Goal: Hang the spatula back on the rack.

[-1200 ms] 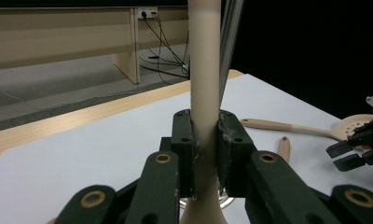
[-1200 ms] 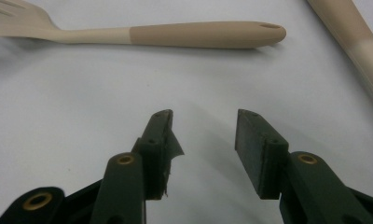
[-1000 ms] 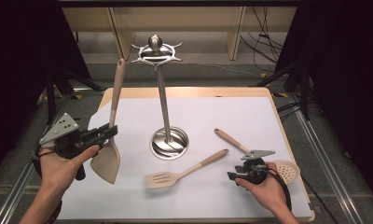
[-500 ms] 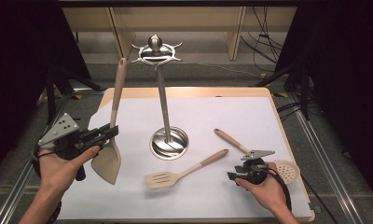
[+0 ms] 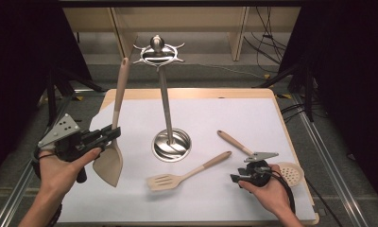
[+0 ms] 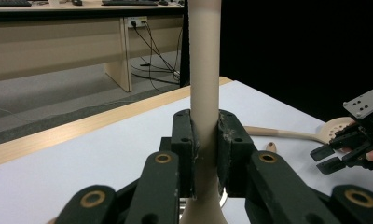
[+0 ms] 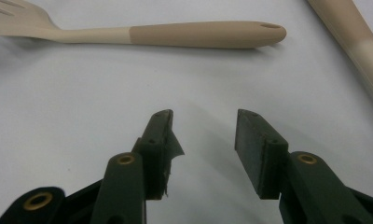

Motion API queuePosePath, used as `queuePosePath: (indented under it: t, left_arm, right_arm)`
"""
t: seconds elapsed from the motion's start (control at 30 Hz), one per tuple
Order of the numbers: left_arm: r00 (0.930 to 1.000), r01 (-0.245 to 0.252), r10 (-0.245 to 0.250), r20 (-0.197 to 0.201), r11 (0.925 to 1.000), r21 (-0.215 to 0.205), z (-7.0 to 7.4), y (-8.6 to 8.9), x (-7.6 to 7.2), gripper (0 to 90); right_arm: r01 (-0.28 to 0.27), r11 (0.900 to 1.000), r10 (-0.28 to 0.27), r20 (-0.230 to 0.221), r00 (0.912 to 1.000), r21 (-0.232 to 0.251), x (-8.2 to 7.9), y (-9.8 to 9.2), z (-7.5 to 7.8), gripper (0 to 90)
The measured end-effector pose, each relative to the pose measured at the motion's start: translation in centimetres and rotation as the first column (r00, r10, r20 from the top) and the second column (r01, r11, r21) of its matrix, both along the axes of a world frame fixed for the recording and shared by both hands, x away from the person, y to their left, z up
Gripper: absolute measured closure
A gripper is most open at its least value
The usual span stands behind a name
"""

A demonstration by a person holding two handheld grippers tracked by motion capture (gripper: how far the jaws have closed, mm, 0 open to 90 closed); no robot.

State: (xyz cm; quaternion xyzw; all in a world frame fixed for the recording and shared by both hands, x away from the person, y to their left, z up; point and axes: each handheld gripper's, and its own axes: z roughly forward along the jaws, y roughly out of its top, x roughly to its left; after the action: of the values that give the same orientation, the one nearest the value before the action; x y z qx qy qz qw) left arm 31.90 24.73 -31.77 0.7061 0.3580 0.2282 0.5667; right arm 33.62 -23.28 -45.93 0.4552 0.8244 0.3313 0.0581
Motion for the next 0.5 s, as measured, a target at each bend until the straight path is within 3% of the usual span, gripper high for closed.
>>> queuePosePath:
  t: [0.5]
  left_arm:
    - [0.9999, 0.014, -0.014, -0.001, 0.9999, -0.002, 0.19, -0.46, -0.04, 78.0]
  right_arm:
    - [0.0, 1.0, 0.0, 0.0, 1.0, -0.002, 0.0, 0.0, 0.0, 57.2]
